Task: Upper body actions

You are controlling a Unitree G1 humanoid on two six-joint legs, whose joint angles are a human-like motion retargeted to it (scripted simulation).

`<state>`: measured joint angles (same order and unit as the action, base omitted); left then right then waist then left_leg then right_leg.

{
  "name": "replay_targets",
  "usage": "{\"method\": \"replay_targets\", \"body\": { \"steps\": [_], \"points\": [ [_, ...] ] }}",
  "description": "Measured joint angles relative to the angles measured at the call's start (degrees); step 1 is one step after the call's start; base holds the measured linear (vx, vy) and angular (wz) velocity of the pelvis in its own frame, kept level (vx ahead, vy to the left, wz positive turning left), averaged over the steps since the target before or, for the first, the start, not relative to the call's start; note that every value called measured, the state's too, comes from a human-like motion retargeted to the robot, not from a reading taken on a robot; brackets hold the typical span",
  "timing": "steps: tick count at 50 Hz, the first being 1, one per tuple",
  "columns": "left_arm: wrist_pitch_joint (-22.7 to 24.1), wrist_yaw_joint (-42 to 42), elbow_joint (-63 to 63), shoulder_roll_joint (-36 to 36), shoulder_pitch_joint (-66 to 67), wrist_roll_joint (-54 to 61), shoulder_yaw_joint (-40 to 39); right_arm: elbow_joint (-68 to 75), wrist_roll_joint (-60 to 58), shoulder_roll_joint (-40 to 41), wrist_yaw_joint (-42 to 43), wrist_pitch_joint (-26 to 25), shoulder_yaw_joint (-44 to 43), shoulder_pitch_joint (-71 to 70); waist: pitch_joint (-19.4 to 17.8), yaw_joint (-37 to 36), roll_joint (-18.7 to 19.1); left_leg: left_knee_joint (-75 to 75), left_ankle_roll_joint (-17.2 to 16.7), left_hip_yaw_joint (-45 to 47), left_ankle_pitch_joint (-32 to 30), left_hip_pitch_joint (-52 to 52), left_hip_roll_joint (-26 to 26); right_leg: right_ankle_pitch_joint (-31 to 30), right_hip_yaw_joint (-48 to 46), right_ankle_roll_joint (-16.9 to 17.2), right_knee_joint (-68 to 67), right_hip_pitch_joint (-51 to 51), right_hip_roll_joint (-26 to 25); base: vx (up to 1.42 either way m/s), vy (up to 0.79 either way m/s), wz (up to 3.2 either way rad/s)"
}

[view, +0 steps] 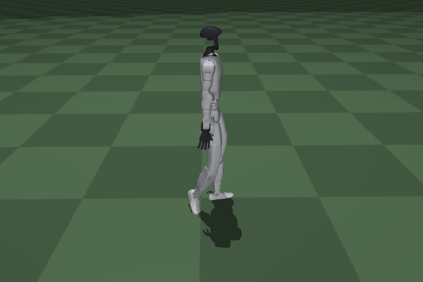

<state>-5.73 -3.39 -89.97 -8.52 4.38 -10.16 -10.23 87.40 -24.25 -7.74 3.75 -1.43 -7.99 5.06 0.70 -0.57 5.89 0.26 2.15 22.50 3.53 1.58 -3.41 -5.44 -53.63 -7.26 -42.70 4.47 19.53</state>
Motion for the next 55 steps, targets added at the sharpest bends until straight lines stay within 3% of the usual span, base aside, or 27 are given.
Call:
{"method": "replay_targets", "body": {
  "steps": [2,4,8,11,13,15,17,20,27,30,34,38,42,45,47,50,52,55],
  "points": [
    [0.0,-0.2,0.3,-0.4,0.0,0.1,-0.3,-0.5,0.1,0.7,-0.3,0.2,0.7,-0.7,-0.1,0.3,-1.6,-0.2,0.8,-1.4,-0.3,0.3,2.0,0.4,15.1,4.5,-4.2,-7.6,-1.2,0.16,0.10,1.15],
    [0.0,-0.4,0.2,-0.9,-0.2,0.6,-0.6,-1.6,-0.5,1.6,-1.4,0.6,1.7,-0.8,0.3,1.4,-2.4,0.0,1.1,-3.4,-0.7,1.3,2.6,2.0,26.9,8.5,-2.8,-12.4,-7.3,0.15,-0.01,1.46],
    [-0.2,0.0,0.9,-1.5,-0.6,1.5,-0.5,-4.5,-2.9,2.4,-2.0,1.9,4.4,-0.2,-0.1,2.9,-4.0,0.6,1.3,-7.9,-1.2,2.0,3.7,9.0,34.4,13.9,9.3,-12.8,-12.8,0.17,-0.05,1.37],
    [0.0,0.4,2.7,-1.6,-0.4,1.7,-0.7,-5.2,-6.5,2.4,-1.1,2.4,6.4,-0.2,-0.7,3.5,-7.4,0.4,1.8,-10.3,-1.4,1.1,7.3,11.4,36.0,15.4,22.4,-11.5,-13.2,0.14,-0.08,1.19],
    [0.5,0.5,4.2,-1.5,-0.1,1.5,-1.1,-5.2,-8.8,2.3,-0.8,2.4,7.3,-0.3,-1.1,2.9,-10.1,0.2,2.0,-11.2,-1.2,0.3,10.0,4.5,34.4,12.4,29.5,-11.0,-12.2,0.16,-0.07,0.53],
    [1.1,1.0,5.0,-1.8,0.0,1.2,-1.2,-5.1,-10.5,2.5,-0.6,2.5,7.7,-0.4,-1.4,0.5,-12.0,0.1,1.8,-10.6,-1.0,0.1,11.0,4.6,48.0,13.9,27.3,-12.8,-14.6,0.10,-0.08,-0.05],
    [1.1,1.5,5.0,-2.2,-0.1,0.6,0.1,-5.1,-11.0,2.5,-0.4,2.7,7.2,0.3,-1.3,0.2,-12.4,0.4,1.8,-11.5,-1.2,0.5,11.4,5.5,36.6,12.2,28.3,-11.7,-12.4,0.09,-0.07,0.57],
    [0.5,0.8,3.6,-2.4,-1.4,-0.2,2.0,-5.0,-10.7,2.6,-0.3,2.9,5.6,1.4,-1.6,0.7,-12.3,0.4,1.7,-12.0,-1.7,0.5,11.0,4.7,33.1,14.1,29.7,-10.0,-10.5,0.02,-0.08,0.67],
    [1.9,2.0,4.3,-2.7,-2.3,-2.2,5.7,-4.8,-8.1,1.9,-0.6,2.6,5.8,0.1,-4.3,3.8,-11.7,-0.6,2.4,-6.7,-1.4,-0.5,9.2,1.6,36.5,13.0,31.2,-11.4,-13.2,-0.11,-0.07,-0.54],
    [2.2,2.7,4.0,-3.2,-2.0,-4.1,7.8,-5.8,-7.6,1.7,-1.2,3.0,6.5,-0.8,-4.8,4.1,-11.3,-1.1,2.4,-1.3,-0.4,-1.0,7.7,1.7,35.0,10.3,32.7,-12.0,-14.1,-0.27,-0.10,-1.95],
    [1.7,3.0,2.6,-3.3,-1.2,-5.2,8.7,-7.1,-7.1,1.7,-1.6,3.9,7.6,-1.5,-4.4,6.1,-10.1,-1.3,1.8,5.4,1.1,-1.3,4.6,3.8,14.3,6.7,36.6,-8.0,-12.3,-0.32,-0.09,-2.10],
    [1.7,2.8,1.9,-2.6,0.2,-4.5,7.6,-5.9,-7.3,1.3,-1.8,3.8,8.7,-3.0,-3.3,6.4,-9.3,-0.8,0.2,13.4,3.2,-2.3,2.0,5.1,-4.6,3.9,39.6,-3.5,-13.7,-0.29,-0.08,-2.73],
    [1.4,2.7,2.0,-2.4,1.0,-4.6,5.5,-2.1,-6.3,0.9,-1.1,3.0,9.1,-5.2,-2.4,7.0,-8.5,0.5,-2.1,19.3,4.5,-3.7,-0.2,5.0,-15.4,1.1,40.8,0.3,-16.3,-0.25,-0.09,-2.58],
    [1.2,2.3,2.2,-2.5,1.9,-4.7,4.5,1.5,-4.5,0.4,-1.2,2.3,8.5,-6.3,-1.1,6.7,-7.9,1.2,-4.2,23.8,4.4,-5.1,-1.3,4.3,-15.5,-0.1,39.8,1.9,-16.8,-0.11,-0.11,-2.36],
    [1.0,2.3,2.5,-2.6,2.4,-4.4,4.1,3.5,-3.5,0.1,-1.3,1.7,7.9,-6.4,0.3,6.8,-8.8,1.9,-5.7,26.8,3.9,-6.0,-0.6,4.7,-12.7,4.1,40.6,2.2,-16.1,-0.08,-0.22,-1.92],
    [0.4,2.9,2.9,-3.6,3.2,-3.9,3.2,6.4,-2.2,0.0,-1.5,0.9,6.9,-6.1,1.8,6.3,-10.1,3.9,-7.4,30.4,1.6,-7.8,-1.1,6.1,-1.2,2.2,41.5,0.2,-16.3,-0.03,-0.29,-1.88],
    [0.0,2.2,3.2,-3.5,3.3,-3.2,2.8,7.6,-1.3,0.0,-1.8,0.2,6.3,-5.8,2.3,7.4,-9.6,5.7,-7.4,30.0,-1.9,-8.1,-3.4,6.3,0.9,2.0,39.8,-1.2,-15.4,-0.07,-0.31,-1.19],
    [0.6,1.5,4.5,-3.3,3.7,-0.6,1.4,8.2,-0.8,0.0,-1.3,-0.3,6.5,-5.9,2.1,8.8,-11.6,10.6,-5.8,31.3,-7.4,-8.9,-4.9,6.6,2.9,0.8,41.5,-0.5,-14.9,-0.15,-0.39,-1.27]
  ]
}}
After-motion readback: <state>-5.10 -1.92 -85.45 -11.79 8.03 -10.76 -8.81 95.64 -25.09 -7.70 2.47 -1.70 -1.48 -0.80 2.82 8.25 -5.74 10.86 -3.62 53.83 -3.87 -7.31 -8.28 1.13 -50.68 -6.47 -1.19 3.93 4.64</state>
